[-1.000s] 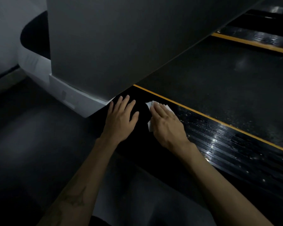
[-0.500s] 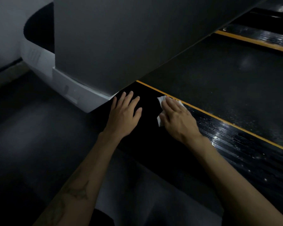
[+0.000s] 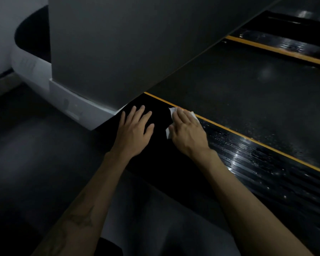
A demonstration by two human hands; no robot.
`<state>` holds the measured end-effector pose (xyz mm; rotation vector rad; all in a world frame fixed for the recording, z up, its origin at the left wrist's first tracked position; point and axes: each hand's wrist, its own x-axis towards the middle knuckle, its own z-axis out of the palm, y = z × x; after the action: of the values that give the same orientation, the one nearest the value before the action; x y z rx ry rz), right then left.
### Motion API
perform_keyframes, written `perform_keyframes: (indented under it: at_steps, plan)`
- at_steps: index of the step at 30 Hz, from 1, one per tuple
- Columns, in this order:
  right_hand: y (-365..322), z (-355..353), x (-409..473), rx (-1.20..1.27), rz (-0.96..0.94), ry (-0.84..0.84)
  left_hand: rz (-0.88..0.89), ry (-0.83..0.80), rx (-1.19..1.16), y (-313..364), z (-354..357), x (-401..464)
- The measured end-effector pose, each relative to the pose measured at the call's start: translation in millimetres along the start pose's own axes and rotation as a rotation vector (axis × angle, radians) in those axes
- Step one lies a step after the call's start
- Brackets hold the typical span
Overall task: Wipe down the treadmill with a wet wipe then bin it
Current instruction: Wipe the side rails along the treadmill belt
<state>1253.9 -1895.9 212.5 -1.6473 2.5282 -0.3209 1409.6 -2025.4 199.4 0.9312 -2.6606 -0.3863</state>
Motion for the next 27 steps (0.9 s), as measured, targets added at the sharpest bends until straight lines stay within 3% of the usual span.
perform_keyframes:
  at_steps: [8,15,21,27]
  plan:
    - [-20,-12,-43,0.035,-0.149,0.120,0.001,0.001,0.006,2,-2,1]
    - [-13,-6,-2,0.036,-0.045,0.020,-0.014,-0.014,0.006,7,-3,-1]
    - [-18,-9,-50,0.068,-0.139,0.082,0.002,-0.019,0.004,2,-2,-1]
    - [-11,-6,-18,0.073,-0.017,0.047,0.001,-0.018,-0.008,5,-1,-2]
